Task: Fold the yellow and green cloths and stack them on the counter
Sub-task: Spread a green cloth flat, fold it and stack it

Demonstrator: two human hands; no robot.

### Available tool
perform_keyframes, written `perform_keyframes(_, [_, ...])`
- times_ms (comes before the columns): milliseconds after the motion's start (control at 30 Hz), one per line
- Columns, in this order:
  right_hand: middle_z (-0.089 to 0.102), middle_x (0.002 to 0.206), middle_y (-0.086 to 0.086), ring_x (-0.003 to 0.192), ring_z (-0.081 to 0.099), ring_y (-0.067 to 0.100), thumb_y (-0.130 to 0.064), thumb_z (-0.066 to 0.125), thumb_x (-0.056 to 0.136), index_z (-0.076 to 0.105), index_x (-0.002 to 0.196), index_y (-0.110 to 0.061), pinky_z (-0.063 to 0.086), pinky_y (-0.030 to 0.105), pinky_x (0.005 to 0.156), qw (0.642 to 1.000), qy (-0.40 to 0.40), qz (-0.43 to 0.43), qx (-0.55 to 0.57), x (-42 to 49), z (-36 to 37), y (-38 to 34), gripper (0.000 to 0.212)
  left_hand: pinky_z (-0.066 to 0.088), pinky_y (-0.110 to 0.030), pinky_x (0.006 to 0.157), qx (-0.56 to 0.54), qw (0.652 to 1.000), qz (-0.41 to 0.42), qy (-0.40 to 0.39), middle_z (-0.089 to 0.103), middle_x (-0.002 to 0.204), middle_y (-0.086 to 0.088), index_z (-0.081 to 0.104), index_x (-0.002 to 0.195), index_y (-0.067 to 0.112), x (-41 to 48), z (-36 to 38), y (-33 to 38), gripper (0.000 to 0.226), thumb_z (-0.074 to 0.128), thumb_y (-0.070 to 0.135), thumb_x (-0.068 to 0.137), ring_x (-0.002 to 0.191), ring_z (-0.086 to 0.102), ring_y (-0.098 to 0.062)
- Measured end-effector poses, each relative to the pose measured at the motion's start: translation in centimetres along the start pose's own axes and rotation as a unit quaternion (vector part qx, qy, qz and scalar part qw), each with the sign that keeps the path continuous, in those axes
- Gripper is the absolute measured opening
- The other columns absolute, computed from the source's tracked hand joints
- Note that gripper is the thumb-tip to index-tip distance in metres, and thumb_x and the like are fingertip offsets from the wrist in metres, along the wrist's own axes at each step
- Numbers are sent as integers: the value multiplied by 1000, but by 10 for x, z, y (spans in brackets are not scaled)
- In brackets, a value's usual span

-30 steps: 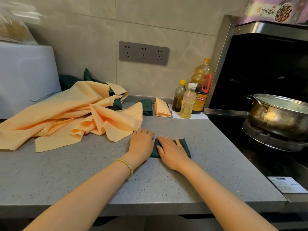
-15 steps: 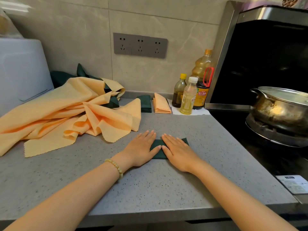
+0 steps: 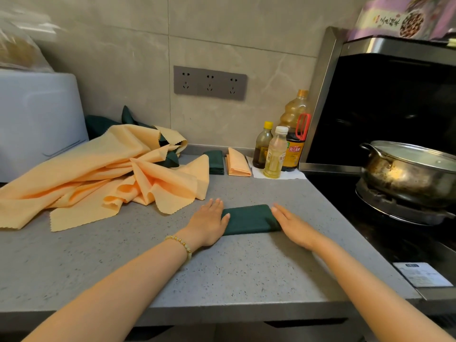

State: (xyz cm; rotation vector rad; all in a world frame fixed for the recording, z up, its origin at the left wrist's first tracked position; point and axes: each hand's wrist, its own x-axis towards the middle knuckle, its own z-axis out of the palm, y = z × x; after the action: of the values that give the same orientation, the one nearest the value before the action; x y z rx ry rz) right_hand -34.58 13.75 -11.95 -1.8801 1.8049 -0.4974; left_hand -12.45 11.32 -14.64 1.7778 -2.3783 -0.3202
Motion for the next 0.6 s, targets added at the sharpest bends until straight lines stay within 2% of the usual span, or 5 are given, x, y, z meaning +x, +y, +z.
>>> perform_keyframes(100, [38, 148, 6, 131, 42, 22, -39, 35, 101, 26, 148, -14, 31, 35, 108, 987, 75, 38, 136, -13, -3, -9, 54, 9, -36, 120, -8, 994, -101, 48, 11, 159, -12, 13, 151, 2, 4, 7, 2, 59, 15, 37, 104, 147, 6, -27])
perform_keyframes(167, [46, 140, 13, 115, 56, 23, -33, 44, 99, 24, 148, -8, 41, 34, 104, 963, 16, 73, 259, -18, -1, -16, 59, 9, -38, 119, -12, 990, -134, 46, 15, 158, -14, 13, 151, 5, 9, 5, 5, 56, 15, 35, 104, 146, 5, -30])
perform_keyframes(367, [25, 152, 21, 131, 43, 31, -13, 50, 96, 17, 149, -2, 41, 34, 102, 837, -70, 117, 529, -1, 17, -46, 62, 30, -36, 105, -53, 989, -106, 86, 53, 127, -11, 48, 130, 15, 7, -9, 14, 37, 28, 32, 103, 128, 36, -28])
perform_keyframes(467, [44, 140, 18, 122, 49, 31, -3, 47, 95, 30, 144, -1, 45, 38, 95, 798, -99, 142, 578, 18, 24, -55, 51, 37, -35, 100, -106, 987, -106, 54, 56, 121, -12, 55, 120, 13, 5, -20, 14, 36, 33, 36, 102, 121, 44, -27])
perform_keyframes(600, [62, 106, 15, 93, 61, 27, 2, 44, 94, 48, 121, -5, 51, 37, 71, 814, -135, 127, 551, 43, 17, -70, 28, 44, -29, 83, -267, 960, -86, 26, 56, 103, -3, 51, 101, 13, 10, -49, 4, 23, 49, 36, 97, 96, 53, -17])
